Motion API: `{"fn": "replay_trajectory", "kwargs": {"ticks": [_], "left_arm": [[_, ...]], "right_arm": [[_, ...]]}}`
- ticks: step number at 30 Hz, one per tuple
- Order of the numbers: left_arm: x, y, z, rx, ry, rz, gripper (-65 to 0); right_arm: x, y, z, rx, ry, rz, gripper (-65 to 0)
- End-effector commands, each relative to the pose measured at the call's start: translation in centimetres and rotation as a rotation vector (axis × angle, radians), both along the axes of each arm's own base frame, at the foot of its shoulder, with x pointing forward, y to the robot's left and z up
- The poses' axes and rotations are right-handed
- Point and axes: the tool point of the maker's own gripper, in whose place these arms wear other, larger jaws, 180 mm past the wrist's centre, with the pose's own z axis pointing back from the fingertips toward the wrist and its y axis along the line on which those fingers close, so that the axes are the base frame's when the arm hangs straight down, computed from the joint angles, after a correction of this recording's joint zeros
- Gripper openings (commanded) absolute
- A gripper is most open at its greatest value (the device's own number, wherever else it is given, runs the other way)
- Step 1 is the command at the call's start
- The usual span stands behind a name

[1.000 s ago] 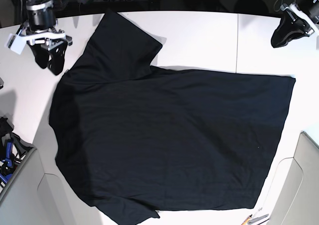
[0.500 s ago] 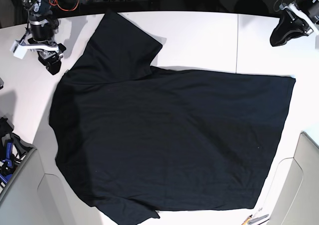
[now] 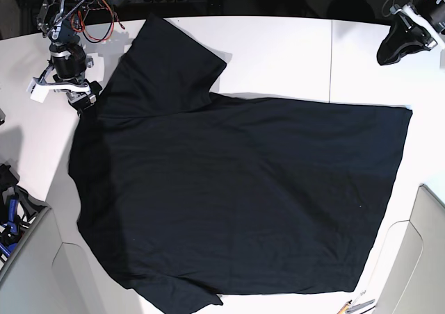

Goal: Fold the T-shirt properly
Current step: 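Lower the right gripper onto the shirt's shoulder corner and grasp it, then lower the left gripper onto the opposite shoulder corner and grasp it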

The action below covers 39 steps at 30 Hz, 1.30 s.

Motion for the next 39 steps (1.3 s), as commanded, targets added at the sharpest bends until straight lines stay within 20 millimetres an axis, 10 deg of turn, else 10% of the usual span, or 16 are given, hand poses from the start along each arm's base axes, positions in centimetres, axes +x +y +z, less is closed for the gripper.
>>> {"fn": "replay_trajectory", "kwargs": {"ticks": [1,16,24,31,39], "left_arm": [[0.3,-0.1,0.9,-0.008,-0.032,-0.011,-65.0],[0.3,-0.1,1.0,-0.009,-0.033,-0.011,-65.0],[0.7,-0.2,1.2,-0.014,-0.048,-0.01,-65.0],[3.0,0.1,2.0,0.027,-0.119,-0.017,-40.6],[7.6,2.6,2.6,0.181,-0.214,0.025,-40.4]], "right_arm": [[-0.3,0.0,-0.4,-0.004,0.03,0.011,-34.0],[0.6,3.6,-0.7,-0.008,0.041,0.123,-34.6],[0.7,3.4,-0.5,-0.015,0.029,0.113,-65.0],[0.6,3.6,-0.7,-0.04,0.035,0.139,-65.0],[0.7,3.6,-0.7,-0.04,0.034,0.138,-65.0]]}}
